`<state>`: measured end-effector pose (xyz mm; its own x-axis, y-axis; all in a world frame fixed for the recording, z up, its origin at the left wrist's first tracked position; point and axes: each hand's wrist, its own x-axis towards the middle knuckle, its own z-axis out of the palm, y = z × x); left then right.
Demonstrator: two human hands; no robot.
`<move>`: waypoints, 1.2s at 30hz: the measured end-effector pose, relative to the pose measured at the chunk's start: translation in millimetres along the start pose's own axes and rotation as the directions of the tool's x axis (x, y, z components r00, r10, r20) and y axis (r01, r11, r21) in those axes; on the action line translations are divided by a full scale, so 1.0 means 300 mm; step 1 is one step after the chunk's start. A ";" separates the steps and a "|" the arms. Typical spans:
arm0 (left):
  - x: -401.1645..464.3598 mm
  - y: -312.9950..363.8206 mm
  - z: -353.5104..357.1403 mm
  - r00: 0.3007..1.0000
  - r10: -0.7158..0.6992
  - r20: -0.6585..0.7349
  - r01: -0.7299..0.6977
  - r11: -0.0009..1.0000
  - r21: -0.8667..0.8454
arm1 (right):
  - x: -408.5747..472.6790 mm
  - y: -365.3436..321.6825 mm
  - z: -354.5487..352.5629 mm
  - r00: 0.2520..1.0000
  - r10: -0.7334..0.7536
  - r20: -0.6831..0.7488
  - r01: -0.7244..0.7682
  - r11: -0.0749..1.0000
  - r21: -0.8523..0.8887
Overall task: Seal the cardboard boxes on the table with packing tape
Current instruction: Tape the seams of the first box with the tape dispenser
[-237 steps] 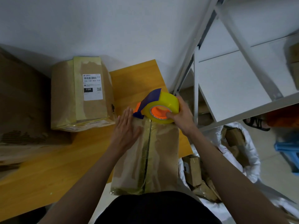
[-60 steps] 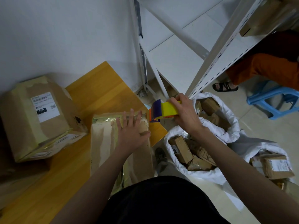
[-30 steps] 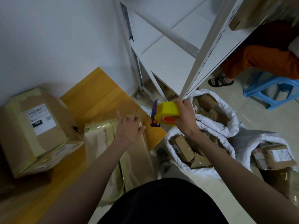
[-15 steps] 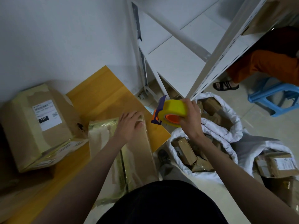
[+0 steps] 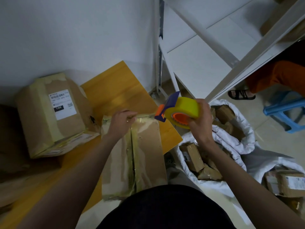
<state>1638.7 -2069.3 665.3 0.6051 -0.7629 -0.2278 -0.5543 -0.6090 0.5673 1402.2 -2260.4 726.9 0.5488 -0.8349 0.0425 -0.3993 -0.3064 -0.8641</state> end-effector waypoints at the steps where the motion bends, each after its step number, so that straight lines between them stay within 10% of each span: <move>1: -0.012 -0.023 -0.016 0.999 -0.022 -0.031 0.022 1.000 -0.008 | 0.000 -0.013 0.004 1.000 -0.009 0.001 0.009 1.000 0.015; 18: -0.092 -0.141 -0.065 0.884 -0.418 -0.209 0.414 0.908 -0.066 | -0.036 -0.077 0.110 0.994 -0.016 0.109 0.010 0.999 0.053; 36: -0.164 -0.230 -0.033 0.835 -0.530 -0.145 0.408 0.774 -0.484 | -0.110 -0.076 0.080 0.988 0.145 0.044 -0.149 0.984 0.102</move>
<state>1652.7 -1987.7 645.2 0.8820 -0.2829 -0.3768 0.0943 -0.6776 0.7293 1410.6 -2214.9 733.2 0.5170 -0.8495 -0.1052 -0.3993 -0.1307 -0.9075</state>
